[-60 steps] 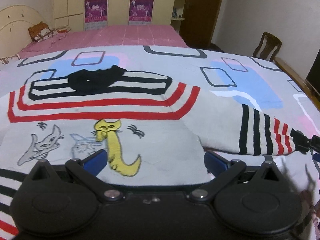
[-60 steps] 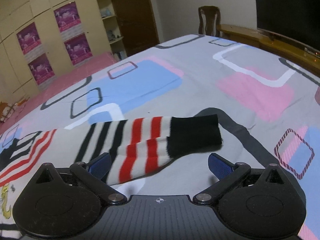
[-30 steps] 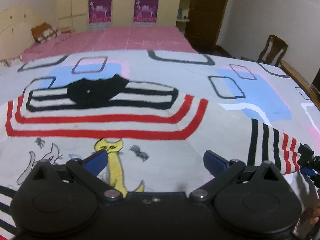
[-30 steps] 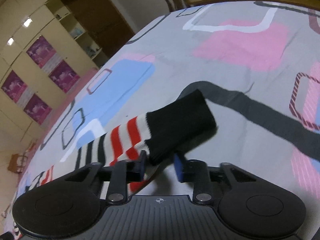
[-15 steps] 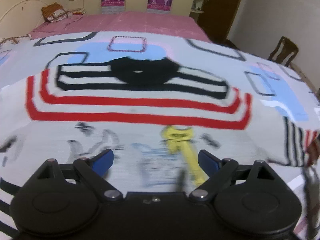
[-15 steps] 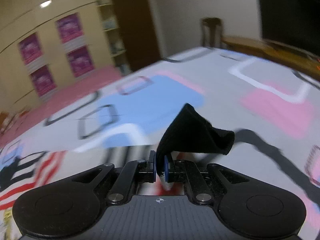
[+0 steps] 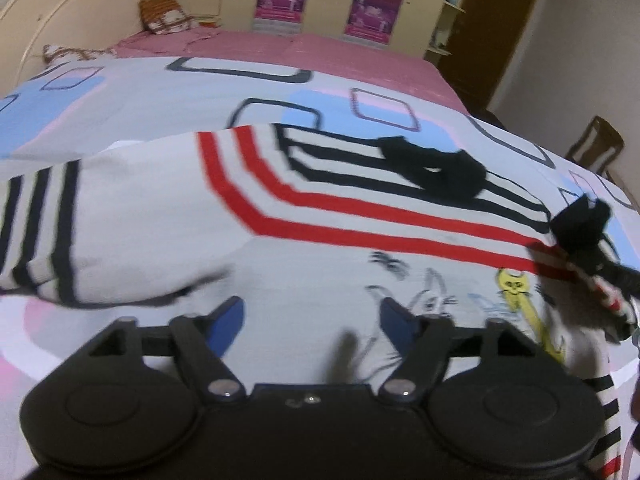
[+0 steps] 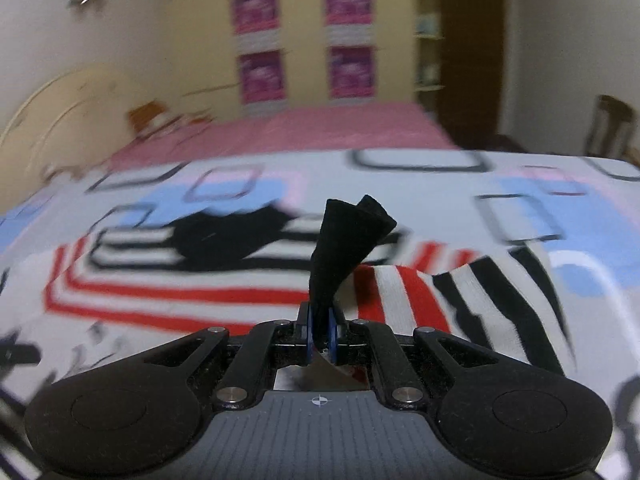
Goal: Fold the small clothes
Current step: 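Carry the held sleeve across the sweater body and open the right gripper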
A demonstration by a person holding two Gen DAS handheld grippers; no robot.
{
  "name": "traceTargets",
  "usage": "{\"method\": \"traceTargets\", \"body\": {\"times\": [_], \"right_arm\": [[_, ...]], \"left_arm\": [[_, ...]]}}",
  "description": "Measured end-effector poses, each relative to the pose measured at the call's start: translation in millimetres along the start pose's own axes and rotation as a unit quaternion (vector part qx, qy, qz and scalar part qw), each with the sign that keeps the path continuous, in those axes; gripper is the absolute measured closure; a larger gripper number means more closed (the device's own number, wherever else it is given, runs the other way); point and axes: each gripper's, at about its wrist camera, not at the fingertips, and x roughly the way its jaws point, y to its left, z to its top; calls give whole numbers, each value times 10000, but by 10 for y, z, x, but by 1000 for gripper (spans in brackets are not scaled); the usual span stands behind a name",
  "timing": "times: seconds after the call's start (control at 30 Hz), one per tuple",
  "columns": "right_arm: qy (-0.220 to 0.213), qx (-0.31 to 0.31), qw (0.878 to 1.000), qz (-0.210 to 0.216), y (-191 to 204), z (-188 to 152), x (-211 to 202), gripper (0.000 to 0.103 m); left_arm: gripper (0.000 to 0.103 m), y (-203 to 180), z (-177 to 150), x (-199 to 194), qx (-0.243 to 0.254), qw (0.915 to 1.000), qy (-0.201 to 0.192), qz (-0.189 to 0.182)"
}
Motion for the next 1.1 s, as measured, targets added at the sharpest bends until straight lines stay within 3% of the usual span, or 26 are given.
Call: {"method": "traceTargets", "body": {"times": [0.2,0.27,0.3,0.33,0.47,0.53,0.6,0.73,0.83,0.87,0.93,1.0,1.03,1.1], "right_arm": [[677,-421,9958,445,459,-209,483,96],[547,-409,9967,432,499,-276,478,84],[551,-347,9965,526,492,-269,463,62],[510,-287,9967,555,474,-261,416,49],[432,-248,9970,586,302,-293,144,50],[508,-129,9970,560,117,-356,9,61],[563,9,9976,412,-74,-365,-127,62],[559,645,9963,-125,-591,-540,-465,62],[587,1337,9883,-443,-944,-620,-520,62],[577,1505,9857,-490,-1031,-632,-518,62],[494,1752,9823,-446,-1128,-623,-474,62],[444,1903,9798,-430,-1158,-593,-392,62],[403,1963,9789,-413,-1159,-570,-355,62],[373,1952,9792,-419,-1148,-529,-300,62]], "left_arm": [[18,172,-29,-48,-185,9998,12,-123],[18,151,-30,-57,-161,9997,10,-183],[18,105,-18,-57,-116,9997,-4,-230],[18,68,-22,-60,-69,9995,-21,-300],[23,-279,5,23,209,9967,4,-780],[29,-486,14,152,260,9933,127,-1119],[36,-641,24,331,178,9895,318,-1396],[39,-870,92,614,107,9891,390,-1415],[41,-1018,147,725,259,9897,383,-1352],[45,-1062,147,745,284,9896,390,-1357],[76,-1090,177,808,193,9869,492,-1526],[84,-1098,204,872,117,9844,604,-1646],[97,-1110,221,882,188,9841,598,-1664],[97,-1092,277,825,185,9832,464,-1754]]}}
